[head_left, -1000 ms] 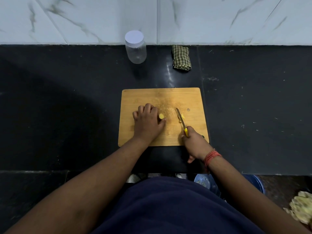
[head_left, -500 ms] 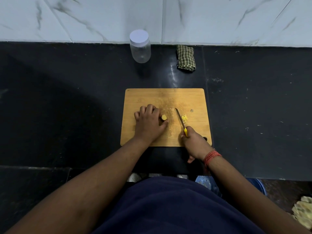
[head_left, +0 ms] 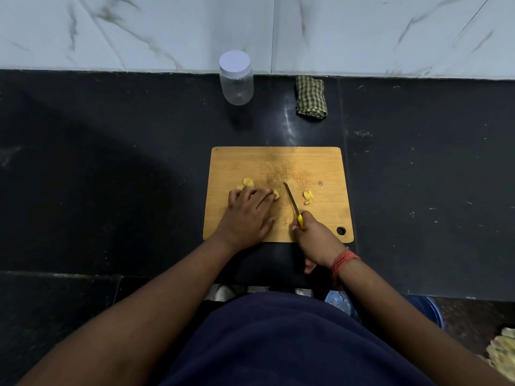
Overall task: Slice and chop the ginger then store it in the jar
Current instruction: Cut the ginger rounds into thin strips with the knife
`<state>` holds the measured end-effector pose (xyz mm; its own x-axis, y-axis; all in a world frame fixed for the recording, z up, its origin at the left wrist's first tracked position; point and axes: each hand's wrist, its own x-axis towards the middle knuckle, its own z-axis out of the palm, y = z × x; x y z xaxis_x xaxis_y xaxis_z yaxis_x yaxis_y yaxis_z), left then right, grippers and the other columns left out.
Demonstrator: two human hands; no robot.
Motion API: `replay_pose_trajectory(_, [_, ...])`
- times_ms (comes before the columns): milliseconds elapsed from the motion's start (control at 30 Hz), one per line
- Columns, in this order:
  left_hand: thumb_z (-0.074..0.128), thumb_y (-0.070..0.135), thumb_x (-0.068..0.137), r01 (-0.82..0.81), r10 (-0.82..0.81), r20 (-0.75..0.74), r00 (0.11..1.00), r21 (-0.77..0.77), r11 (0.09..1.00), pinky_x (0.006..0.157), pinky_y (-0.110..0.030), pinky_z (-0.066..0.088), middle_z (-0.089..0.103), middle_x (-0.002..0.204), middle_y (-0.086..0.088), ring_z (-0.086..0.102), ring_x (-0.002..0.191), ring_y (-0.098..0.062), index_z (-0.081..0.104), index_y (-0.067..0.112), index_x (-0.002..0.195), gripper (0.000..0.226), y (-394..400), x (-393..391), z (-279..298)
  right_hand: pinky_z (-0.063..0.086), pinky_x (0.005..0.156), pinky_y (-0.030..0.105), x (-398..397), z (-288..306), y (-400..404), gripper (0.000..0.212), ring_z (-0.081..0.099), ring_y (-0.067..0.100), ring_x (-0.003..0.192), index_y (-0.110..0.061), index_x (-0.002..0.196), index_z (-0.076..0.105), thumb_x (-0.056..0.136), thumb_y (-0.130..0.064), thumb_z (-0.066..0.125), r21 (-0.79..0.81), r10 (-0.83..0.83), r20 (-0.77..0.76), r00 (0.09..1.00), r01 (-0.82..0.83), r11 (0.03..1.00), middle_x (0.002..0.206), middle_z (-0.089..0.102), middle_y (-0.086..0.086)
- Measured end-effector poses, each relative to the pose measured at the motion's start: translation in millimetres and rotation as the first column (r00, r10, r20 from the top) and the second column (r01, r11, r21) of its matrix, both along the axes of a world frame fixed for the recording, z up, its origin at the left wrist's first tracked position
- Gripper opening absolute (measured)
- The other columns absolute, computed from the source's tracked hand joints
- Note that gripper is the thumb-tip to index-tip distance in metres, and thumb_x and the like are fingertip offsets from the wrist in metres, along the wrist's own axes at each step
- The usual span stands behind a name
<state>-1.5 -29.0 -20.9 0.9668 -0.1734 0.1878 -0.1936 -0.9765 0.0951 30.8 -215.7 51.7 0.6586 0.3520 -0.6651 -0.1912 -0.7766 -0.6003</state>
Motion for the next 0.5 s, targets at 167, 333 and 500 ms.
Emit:
replay_pose_trajectory(167, [0.047, 0.049, 0.091, 0.03, -0.029, -0.023, 0.999, 0.031, 0.999, 0.091, -0.045, 0.036, 0.055, 0.138, 0.002, 0.048, 0.117, -0.024, 0.057, 0.016, 0.134, 0.055, 1.6, -0.4, 2.4, 0.055, 0.041, 0.04, -0.5, 0.2, 7.5, 0.02, 0.059, 0.03, 0.04, -0.014, 0.122, 0.034, 0.104, -0.022, 0.033, 0.008, 0.007, -0.016, 1.0, -0.007, 1.0, 0.076, 0.06, 0.024])
replay_pose_trajectory(333, [0.048, 0.046, 0.091, 0.055, -0.056, 0.005, 0.998, 0.069, 0.996, 0.089, -0.044, 0.036, 0.058, 0.134, 0.004, 0.051, 0.111, -0.023, 0.061, 0.018, 0.129, 0.049, 2.9, 2.7, 4.9, 0.055, 0.041, 0.044, 0.3, 0.8, 18.5, 0.015, 0.056, 0.03, 0.039, -0.011, 0.115, 0.036, 0.103, -0.018, 0.033, 0.001, -0.005, -0.044, 0.999, 0.005, 1.0, 0.077, 0.057, 0.026])
replay_pose_trajectory(500, [0.052, 0.034, 0.092, 0.051, -0.054, 0.066, 0.996, 0.046, 0.998, 0.085, -0.043, 0.037, 0.063, 0.127, 0.005, 0.055, 0.103, -0.023, 0.065, 0.018, 0.122, 0.036, 2.2, 8.4, 3.3, 0.049, 0.035, 0.035, 5.0, -2.0, 28.8, 0.016, 0.052, 0.027, 0.033, -0.011, 0.115, 0.037, 0.1, -0.009, 0.031, -0.043, -0.023, -0.057, 0.998, 0.02, 0.999, 0.079, 0.056, 0.026])
